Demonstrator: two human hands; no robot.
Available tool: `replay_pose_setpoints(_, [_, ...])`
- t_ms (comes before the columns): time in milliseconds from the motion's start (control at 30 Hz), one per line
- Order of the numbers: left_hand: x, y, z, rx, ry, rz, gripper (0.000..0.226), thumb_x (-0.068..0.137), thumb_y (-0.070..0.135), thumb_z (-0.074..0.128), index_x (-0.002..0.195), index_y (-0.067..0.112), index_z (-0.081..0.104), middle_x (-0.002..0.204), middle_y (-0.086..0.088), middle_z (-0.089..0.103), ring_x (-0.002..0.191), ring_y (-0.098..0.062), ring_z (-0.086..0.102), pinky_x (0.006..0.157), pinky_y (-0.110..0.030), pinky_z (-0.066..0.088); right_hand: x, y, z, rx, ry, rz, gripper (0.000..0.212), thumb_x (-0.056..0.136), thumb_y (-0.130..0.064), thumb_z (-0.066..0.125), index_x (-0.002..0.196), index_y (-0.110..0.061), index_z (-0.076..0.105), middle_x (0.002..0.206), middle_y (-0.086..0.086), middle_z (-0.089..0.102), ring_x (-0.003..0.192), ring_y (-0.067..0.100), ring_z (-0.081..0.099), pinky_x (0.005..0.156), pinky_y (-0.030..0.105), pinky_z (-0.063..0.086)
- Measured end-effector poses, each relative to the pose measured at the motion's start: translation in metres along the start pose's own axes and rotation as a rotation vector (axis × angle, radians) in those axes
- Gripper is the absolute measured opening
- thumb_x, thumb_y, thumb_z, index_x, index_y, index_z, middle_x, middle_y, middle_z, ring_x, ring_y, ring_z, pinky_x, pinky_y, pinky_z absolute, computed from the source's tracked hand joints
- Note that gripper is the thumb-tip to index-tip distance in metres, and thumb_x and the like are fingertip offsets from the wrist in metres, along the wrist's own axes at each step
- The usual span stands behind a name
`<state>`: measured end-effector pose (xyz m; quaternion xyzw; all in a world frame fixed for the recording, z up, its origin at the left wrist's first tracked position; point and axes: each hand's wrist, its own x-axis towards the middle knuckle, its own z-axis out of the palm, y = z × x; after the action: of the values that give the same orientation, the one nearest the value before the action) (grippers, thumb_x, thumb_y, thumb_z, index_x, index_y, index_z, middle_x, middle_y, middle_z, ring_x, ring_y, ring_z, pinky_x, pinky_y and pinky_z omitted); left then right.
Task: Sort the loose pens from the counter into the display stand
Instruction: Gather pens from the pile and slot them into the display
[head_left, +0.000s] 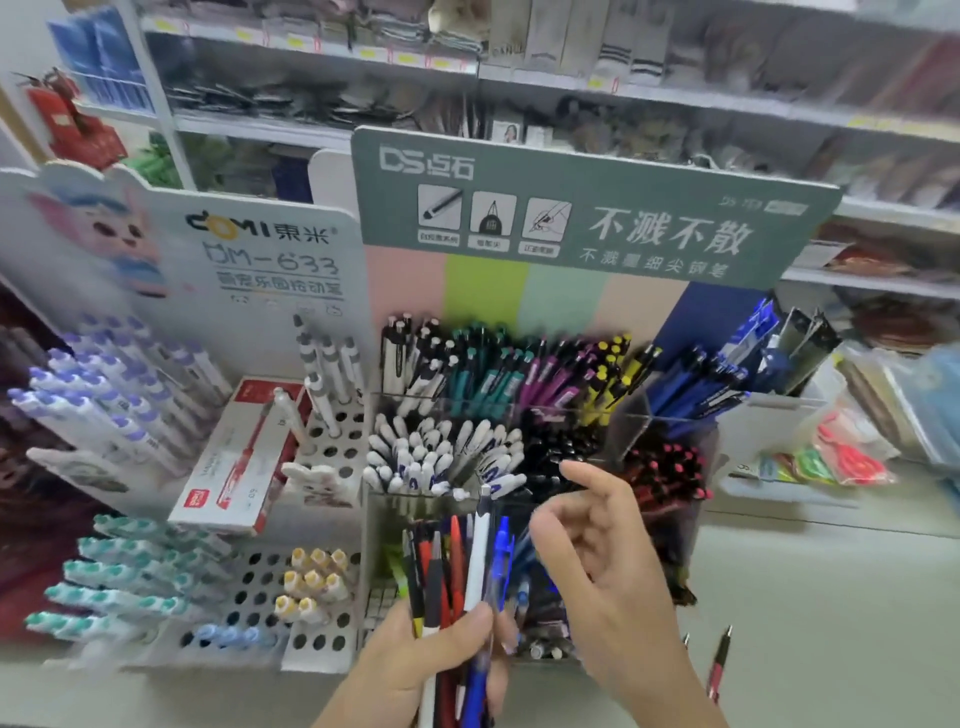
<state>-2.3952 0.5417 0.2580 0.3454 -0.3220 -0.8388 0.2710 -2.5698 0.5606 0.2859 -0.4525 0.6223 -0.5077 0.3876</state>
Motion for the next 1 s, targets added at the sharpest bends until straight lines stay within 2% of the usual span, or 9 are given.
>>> replay_pose_setpoints(133, [0.000, 0.004, -0.004, 0.104, -0.085, 0.000, 0.045, 0.056, 0.038, 0.093, 0.098, 0.025, 0.080, 0.088, -0.017, 0.074, 0.071, -0.024, 0.071, 0.063, -0.030, 0.057, -0.005, 0.011, 0.011, -0.033, -0.166, 0.117, 0.035, 0.085, -0.038, 0.079, 0.117, -0.040, 0.066, 0.099, -0.007, 0.071, 0.091, 0.022, 0.067, 0.082, 0.042, 0.057])
replay_pose_setpoints(233, [-0.001, 0.004, -0.008, 0.127, -0.124, -0.063, 0.047, 0.056, 0.040, 0.094, 0.091, 0.011, 0.080, 0.079, -0.026, 0.067, 0.060, -0.031, 0.065, 0.057, -0.032, 0.053, -0.009, 0.012, 0.013, 0.019, -0.078, 0.116, 0.027, 0.086, -0.021, 0.082, 0.104, -0.039, 0.074, 0.097, 0.001, 0.075, 0.090, 0.019, 0.070, 0.083, 0.036, 0.058])
replay_pose_setpoints(367, [-0.002, 0.006, -0.005, 0.195, -0.143, -0.063, 0.008, 0.074, 0.014, 0.076, 0.072, 0.008, 0.081, 0.071, -0.022, 0.067, 0.057, -0.025, 0.067, 0.056, -0.024, 0.053, -0.010, 0.015, 0.003, 0.179, 0.079, 0.168, 0.024, 0.084, -0.018, 0.081, 0.105, -0.027, 0.074, 0.090, 0.004, 0.074, 0.083, 0.018, 0.069, 0.073, 0.030, 0.056])
replay_pose_setpoints(467, [0.003, 0.007, -0.009, 0.224, -0.126, -0.008, 0.029, 0.078, -0.010, 0.074, 0.058, 0.012, 0.078, 0.061, -0.007, 0.071, 0.046, -0.008, 0.064, 0.046, -0.014, 0.049, -0.011, 0.010, -0.001, 0.271, 0.144, 0.131, 0.044, 0.089, 0.003, 0.071, 0.123, -0.024, 0.059, 0.072, 0.000, 0.066, 0.064, 0.018, 0.063, 0.064, 0.025, 0.055])
replay_pose_setpoints(533, [0.003, 0.011, -0.005, 0.220, -0.139, -0.012, 0.011, 0.060, 0.010, 0.086, 0.061, 0.019, 0.081, 0.064, -0.009, 0.072, 0.048, -0.011, 0.065, 0.049, -0.018, 0.051, -0.008, 0.003, 0.000, 0.310, 0.232, 0.056, 0.045, 0.090, 0.005, 0.068, 0.124, -0.025, 0.059, 0.072, 0.004, 0.066, 0.061, 0.021, 0.064, 0.063, 0.026, 0.055])
replay_pose_setpoints(633, [0.005, 0.003, -0.019, 0.024, -0.160, 0.006, 0.069, 0.027, 0.019, 0.103, 0.088, 0.000, 0.079, 0.078, -0.035, 0.066, 0.043, -0.033, 0.058, 0.042, -0.032, 0.051, 0.004, -0.004, -0.003, 0.378, 0.488, -0.108, 0.031, 0.092, 0.003, 0.066, 0.116, -0.017, 0.063, 0.081, 0.011, 0.070, 0.067, 0.028, 0.070, 0.063, 0.031, 0.059])
replay_pose_setpoints(700, [0.007, 0.004, -0.016, -0.102, -0.167, 0.012, 0.081, 0.029, 0.016, 0.104, 0.099, -0.008, 0.072, 0.081, -0.037, 0.060, 0.043, -0.032, 0.054, 0.042, -0.034, 0.049, 0.013, -0.008, -0.012, 0.392, 0.627, -0.222, 0.027, 0.094, -0.002, 0.065, 0.115, -0.019, 0.062, 0.083, 0.009, 0.070, 0.070, 0.028, 0.073, 0.068, 0.033, 0.062])
replay_pose_setpoints(833, [0.015, 0.006, -0.016, -0.058, -0.165, 0.008, 0.064, 0.044, 0.032, 0.101, 0.087, -0.006, 0.073, 0.063, -0.026, 0.056, 0.049, -0.031, 0.053, 0.052, -0.036, 0.048, 0.032, -0.010, -0.038, 0.267, 0.796, -0.362, 0.026, 0.094, -0.014, 0.067, 0.115, -0.027, 0.060, 0.087, 0.003, 0.069, 0.076, 0.022, 0.076, 0.079, 0.043, 0.062])
replay_pose_setpoints(1000, [0.025, 0.003, -0.009, -0.156, -0.101, 0.098, 0.081, 0.040, 0.022, 0.103, 0.111, -0.003, 0.072, 0.081, -0.023, 0.056, 0.053, -0.035, 0.055, 0.051, -0.041, 0.051, 0.042, 0.002, -0.050, 0.294, 0.745, -0.327, 0.024, 0.098, -0.006, 0.063, 0.117, -0.021, 0.062, 0.087, 0.005, 0.068, 0.073, 0.024, 0.075, 0.078, 0.041, 0.064])
